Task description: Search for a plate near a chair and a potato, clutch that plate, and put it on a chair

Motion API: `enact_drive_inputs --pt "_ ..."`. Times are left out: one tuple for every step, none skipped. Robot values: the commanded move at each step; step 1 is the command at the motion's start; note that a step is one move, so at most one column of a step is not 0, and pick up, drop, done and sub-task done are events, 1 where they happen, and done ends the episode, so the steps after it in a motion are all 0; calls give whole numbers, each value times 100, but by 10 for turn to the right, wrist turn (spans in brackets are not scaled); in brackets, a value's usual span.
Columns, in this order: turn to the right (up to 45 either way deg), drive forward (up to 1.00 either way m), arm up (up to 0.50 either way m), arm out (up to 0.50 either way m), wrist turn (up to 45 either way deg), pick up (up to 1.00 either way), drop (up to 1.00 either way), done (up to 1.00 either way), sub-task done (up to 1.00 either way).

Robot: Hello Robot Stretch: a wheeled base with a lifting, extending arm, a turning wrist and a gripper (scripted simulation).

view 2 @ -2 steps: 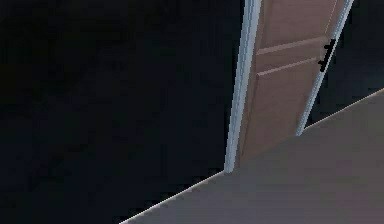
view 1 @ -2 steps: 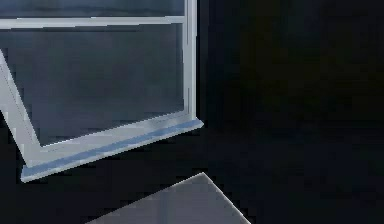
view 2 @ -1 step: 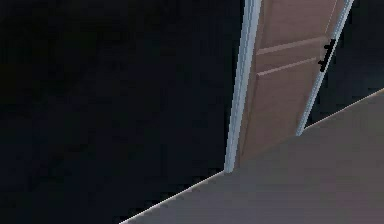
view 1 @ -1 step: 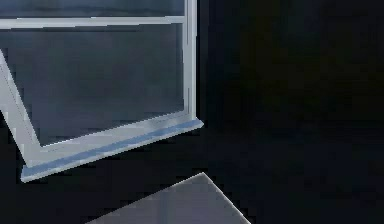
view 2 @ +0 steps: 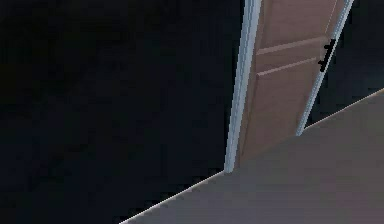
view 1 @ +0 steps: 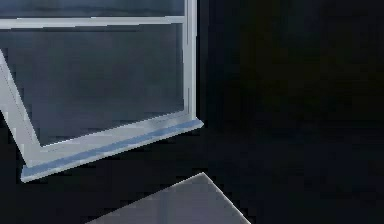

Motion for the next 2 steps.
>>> enact_drive_inputs --pt "450 0 0 0 0 0 0 0 0" --pt "120 0 0 0 0 0 0 0 0"
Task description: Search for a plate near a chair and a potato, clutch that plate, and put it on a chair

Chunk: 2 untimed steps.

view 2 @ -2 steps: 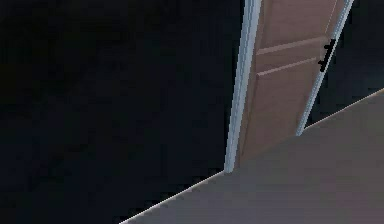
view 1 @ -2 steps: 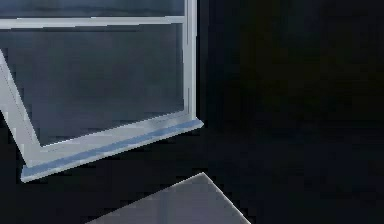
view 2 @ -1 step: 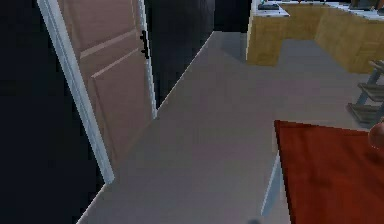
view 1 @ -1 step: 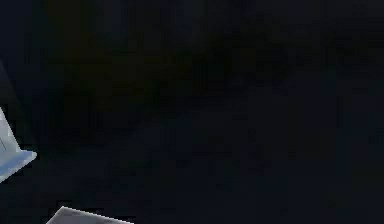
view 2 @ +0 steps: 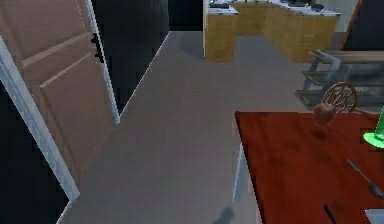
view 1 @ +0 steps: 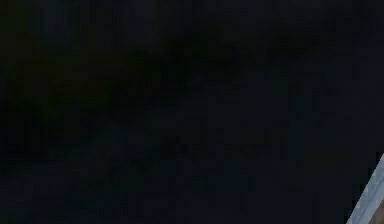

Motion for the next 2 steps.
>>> enact_drive_inputs --pt "0 10 0 0 0 0 0 0 0" --pt "-450 0 0 0 0 0 0 0 0"
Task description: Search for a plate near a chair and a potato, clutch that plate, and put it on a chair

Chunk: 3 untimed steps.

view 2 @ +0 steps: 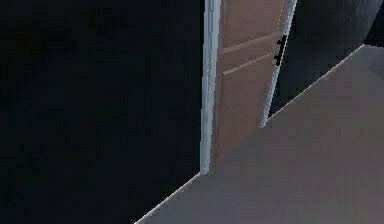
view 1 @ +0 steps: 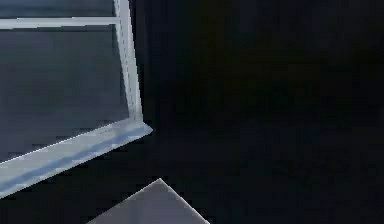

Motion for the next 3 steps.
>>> enact_drive_inputs --pt "-270 0 0 0 0 0 0 0 0" --pt "0 10 0 0 0 0 0 0 0" --pt "-450 0 0 0 0 0 0 0 0"
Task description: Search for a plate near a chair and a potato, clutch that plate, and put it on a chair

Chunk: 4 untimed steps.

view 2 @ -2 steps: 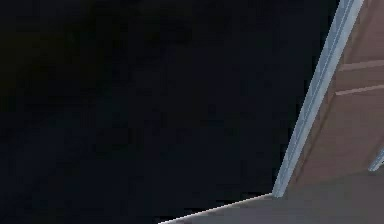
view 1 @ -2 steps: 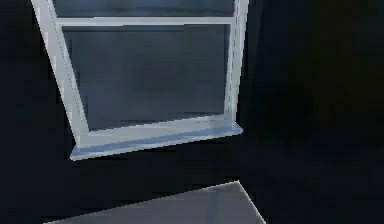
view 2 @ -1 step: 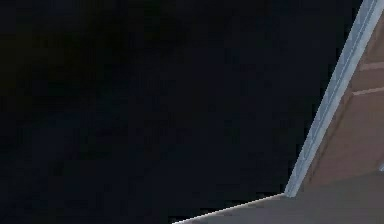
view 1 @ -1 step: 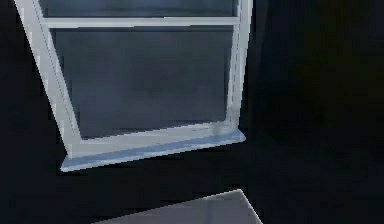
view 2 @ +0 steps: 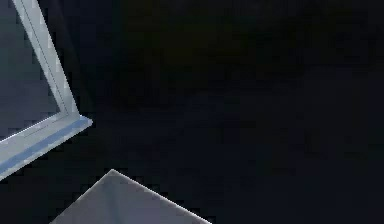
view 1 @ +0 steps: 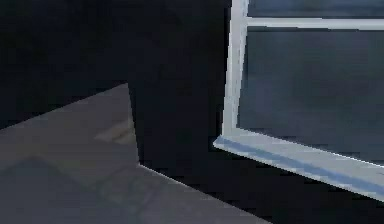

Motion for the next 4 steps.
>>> enact_drive_inputs --pt "-180 0 0 0 0 0 0 0 0" --pt "0 95 0 0 0 0 0 0 0" --pt "-450 0 0 0 0 0 0 0 0" --pt "0 100 0 0 0 0 0 0 0"
